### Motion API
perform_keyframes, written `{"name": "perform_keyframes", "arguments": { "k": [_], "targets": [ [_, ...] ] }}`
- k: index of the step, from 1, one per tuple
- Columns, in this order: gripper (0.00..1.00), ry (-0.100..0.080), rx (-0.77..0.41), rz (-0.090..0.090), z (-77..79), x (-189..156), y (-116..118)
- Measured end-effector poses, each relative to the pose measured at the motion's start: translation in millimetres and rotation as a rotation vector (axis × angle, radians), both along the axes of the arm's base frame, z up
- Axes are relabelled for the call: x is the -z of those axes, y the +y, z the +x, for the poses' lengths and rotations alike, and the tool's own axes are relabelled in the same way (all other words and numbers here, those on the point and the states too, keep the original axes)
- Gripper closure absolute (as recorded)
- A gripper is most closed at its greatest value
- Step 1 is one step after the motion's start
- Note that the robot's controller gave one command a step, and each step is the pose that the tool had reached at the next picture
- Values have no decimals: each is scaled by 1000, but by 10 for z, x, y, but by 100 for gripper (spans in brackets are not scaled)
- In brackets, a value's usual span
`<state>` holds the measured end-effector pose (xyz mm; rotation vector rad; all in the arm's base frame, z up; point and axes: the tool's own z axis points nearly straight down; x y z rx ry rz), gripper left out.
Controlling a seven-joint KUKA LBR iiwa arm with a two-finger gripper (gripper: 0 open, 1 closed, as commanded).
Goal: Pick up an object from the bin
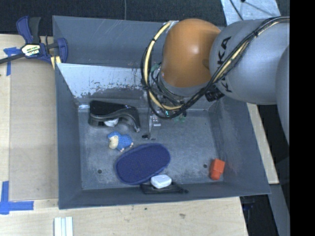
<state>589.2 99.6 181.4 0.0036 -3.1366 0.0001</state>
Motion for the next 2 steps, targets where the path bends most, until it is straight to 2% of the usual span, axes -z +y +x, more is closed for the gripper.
{"name": "perform_keyframes", "arguments": {
  "k": [1,2],
  "targets": [
    [0,-6,298,0,369,1112,389],
    [0,-11,471,1,265,806,748]
  ]
}}
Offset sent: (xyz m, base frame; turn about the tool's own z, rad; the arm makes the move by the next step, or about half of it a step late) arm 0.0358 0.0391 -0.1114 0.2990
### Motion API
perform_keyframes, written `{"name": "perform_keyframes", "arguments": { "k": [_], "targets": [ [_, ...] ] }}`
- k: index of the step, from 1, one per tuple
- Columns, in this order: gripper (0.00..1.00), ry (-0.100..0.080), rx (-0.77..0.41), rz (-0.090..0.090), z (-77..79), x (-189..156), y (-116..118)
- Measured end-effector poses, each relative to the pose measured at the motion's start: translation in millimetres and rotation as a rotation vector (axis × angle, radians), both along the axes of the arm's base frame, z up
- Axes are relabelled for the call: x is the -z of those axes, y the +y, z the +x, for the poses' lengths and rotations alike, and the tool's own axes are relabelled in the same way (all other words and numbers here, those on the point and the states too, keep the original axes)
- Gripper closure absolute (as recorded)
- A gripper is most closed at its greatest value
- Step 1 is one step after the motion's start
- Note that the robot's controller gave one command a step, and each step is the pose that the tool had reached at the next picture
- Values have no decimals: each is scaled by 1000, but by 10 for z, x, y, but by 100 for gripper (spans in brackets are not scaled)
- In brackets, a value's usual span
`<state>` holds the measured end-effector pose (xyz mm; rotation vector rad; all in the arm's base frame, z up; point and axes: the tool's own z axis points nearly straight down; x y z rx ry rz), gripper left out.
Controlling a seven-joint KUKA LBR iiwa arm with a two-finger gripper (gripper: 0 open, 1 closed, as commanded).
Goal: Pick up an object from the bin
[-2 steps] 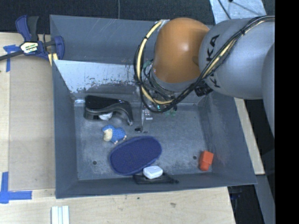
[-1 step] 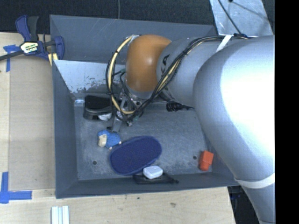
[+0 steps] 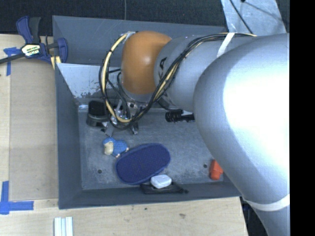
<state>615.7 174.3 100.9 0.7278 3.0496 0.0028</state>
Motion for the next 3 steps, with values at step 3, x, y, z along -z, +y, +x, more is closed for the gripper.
{"name": "perform_keyframes", "arguments": {
  "k": [3],
  "targets": [
    [0,-1,295,0,-43,308,81]
  ]
}}
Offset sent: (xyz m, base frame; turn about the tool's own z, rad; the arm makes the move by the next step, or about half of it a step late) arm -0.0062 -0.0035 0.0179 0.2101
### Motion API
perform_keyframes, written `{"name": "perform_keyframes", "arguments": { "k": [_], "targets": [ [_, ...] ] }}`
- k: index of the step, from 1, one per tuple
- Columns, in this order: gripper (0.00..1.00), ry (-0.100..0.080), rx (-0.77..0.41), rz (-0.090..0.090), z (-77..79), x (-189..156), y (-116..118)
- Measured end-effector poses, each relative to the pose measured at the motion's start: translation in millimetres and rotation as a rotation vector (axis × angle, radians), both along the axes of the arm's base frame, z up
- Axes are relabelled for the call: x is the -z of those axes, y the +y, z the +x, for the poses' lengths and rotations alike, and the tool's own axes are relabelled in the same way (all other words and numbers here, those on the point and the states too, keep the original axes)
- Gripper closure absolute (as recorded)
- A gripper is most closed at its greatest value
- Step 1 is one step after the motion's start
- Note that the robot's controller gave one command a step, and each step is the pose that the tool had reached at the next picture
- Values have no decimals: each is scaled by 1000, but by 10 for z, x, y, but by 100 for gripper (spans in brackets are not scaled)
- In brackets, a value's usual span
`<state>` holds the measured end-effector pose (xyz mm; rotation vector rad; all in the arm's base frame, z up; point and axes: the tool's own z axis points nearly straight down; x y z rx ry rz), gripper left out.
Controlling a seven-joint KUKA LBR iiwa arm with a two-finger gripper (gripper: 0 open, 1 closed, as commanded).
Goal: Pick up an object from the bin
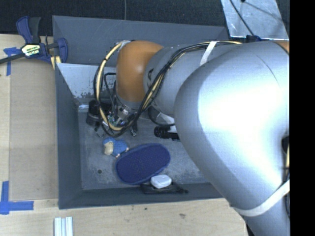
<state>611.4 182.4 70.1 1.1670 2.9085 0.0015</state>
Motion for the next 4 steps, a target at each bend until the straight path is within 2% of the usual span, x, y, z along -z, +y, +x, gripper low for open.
{"name": "perform_keyframes", "arguments": {
  "k": [1,2,3,4],
  "targets": [
    [100,1,-2,-2,-4,3,-9],
    [100,17,-5,0,-32,-103,-7],
    [100,14,-6,1,-49,-492,-14],
    [100,11,-8,0,-57,-1047,-31]
  ]
}}
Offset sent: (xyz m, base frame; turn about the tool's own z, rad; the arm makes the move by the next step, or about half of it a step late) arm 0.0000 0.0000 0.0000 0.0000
